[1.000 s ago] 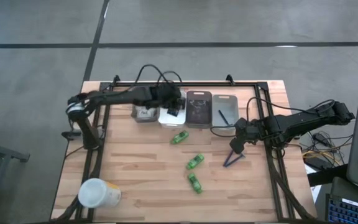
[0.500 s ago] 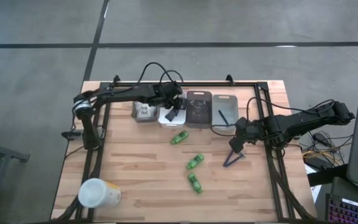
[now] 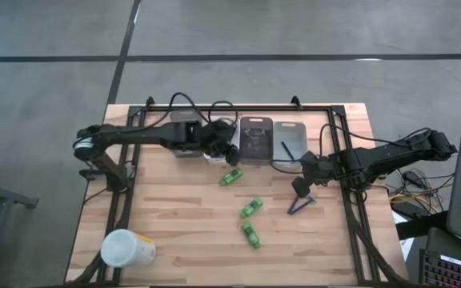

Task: Pick & Place Travel size toiletries
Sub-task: Put the right razor into the gray bin

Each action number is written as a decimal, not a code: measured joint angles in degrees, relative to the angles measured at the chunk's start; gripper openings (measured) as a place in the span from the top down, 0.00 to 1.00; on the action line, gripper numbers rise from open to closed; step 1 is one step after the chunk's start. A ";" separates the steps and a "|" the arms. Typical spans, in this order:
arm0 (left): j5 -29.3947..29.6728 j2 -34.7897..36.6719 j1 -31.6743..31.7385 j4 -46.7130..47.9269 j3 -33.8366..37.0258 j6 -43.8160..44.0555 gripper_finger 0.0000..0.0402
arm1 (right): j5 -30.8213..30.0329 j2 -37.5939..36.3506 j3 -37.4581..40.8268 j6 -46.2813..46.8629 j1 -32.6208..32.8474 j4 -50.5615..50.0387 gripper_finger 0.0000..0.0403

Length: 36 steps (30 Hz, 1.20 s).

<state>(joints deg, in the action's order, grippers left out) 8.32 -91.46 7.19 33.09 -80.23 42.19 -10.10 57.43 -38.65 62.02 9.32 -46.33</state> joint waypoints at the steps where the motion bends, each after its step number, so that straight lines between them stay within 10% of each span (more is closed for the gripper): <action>1: 0.10 0.16 -0.66 0.12 0.35 -0.06 0.42 | 1.33 0.00 0.06 1.67 0.00 -0.01 0.10; 10: 0.61 0.75 -3.53 3.78 4.00 -3.73 0.42 | 13.88 2.42 0.29 20.29 1.11 -1.99 0.10; 26: 2.30 12.76 -5.50 7.25 12.08 -15.44 0.42 | 16.32 13.87 -0.70 55.54 10.96 -4.50 0.11; 36: 2.29 23.44 -5.50 -0.66 25.87 -13.16 0.42 | 15.72 21.64 -0.86 62.06 11.04 -4.12 0.41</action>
<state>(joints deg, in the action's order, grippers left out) 10.61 -68.02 1.70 32.43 -54.35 29.04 5.63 79.07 -39.52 124.08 20.36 -50.45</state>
